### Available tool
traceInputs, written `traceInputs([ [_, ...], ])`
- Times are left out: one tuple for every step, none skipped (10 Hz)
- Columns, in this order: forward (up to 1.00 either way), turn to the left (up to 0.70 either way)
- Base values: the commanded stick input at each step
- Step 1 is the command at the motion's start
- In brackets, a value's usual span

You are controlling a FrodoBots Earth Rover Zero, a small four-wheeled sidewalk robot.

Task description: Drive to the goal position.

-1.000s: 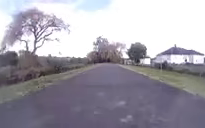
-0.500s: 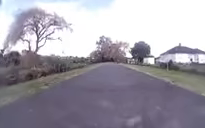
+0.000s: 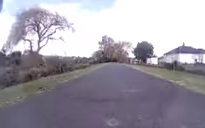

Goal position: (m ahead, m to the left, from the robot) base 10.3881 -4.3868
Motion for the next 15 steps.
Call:
traceInputs([
  [0.85, -0.34],
  [0.85, -0.34],
  [0.85, -0.34],
  [0.85, -0.34],
  [0.85, -0.34],
  [0.85, -0.34],
  [0.85, -0.34],
  [0.85, -0.34],
  [0.85, -0.34],
  [0.85, -0.34],
  [0.85, -0.32],
  [0.85, -0.1],
  [0.85, 0.0],
  [0.85, 0.0],
  [0.85, 0.0],
])
